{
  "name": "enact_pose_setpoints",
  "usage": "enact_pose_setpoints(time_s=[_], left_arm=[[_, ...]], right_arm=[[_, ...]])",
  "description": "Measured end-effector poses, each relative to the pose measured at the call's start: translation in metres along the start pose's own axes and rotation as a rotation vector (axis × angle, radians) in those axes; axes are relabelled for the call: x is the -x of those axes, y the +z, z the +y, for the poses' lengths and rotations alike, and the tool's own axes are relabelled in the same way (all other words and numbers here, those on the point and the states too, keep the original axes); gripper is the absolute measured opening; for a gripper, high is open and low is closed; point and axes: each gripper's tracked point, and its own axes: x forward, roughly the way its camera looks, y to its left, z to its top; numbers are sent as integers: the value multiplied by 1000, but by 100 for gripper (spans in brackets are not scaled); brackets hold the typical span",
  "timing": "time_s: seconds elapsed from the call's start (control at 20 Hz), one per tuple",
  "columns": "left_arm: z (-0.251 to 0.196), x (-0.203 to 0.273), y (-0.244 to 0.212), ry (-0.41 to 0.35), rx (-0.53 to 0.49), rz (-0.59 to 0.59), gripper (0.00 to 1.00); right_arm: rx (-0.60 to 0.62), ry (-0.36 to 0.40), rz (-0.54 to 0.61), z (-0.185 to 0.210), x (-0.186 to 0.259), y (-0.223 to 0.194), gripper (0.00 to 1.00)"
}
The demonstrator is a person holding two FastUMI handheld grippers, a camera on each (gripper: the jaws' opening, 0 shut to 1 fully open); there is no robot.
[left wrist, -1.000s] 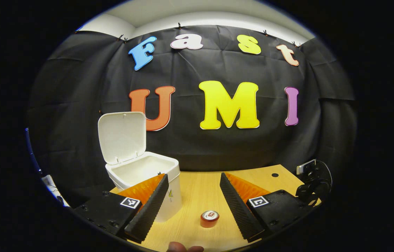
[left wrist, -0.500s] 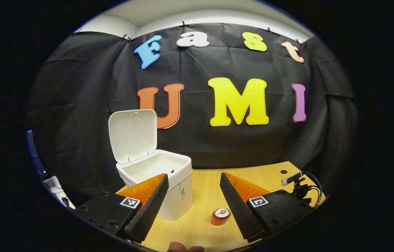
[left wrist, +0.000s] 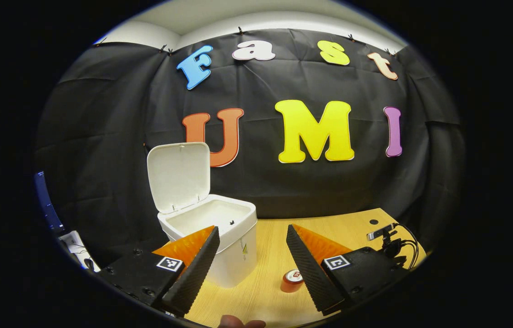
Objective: Press the lid of the desktop garbage bin to open it, pick up the crumpled paper on the desktop and throw it into the bin, then pick up the pop can on the desktop and drop it into the bin, and finally close the garbage bin lid.
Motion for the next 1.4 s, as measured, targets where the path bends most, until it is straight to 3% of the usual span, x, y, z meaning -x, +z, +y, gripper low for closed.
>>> enact_pose_setpoints(time_s=[0.05, 0.15, 0.3, 0.45, 0.7, 0.95, 1.4], left_arm=[[1, 0, 0, -1, -1, 1, 97], [2, 0, 1, -2, -4, 2, 96], [5, 0, 3, 1, 0, -4, 96], [10, 1, 4, 5, 26, -5, 96], [16, 0, 4, -2, 70, -5, 97], [19, -1, 0, -40, 31, -23, 97], [39, 2, 3, -15, 52, -45, 96]], right_arm=[[8, -12, 0, -2, 0, 0, 57], [3, -20, 6, -2, 1, 1, 27], [-19, -8, 13, 1, 1, 2, 27], [-36, -3, -12, 2, 11, 12, 13], [-22, -5, -122, 11, 52, 54, 16], [-4, -1, -250, 23, 106, 120, 16], [49, 100, -505, 89, 186, 237, 15]])
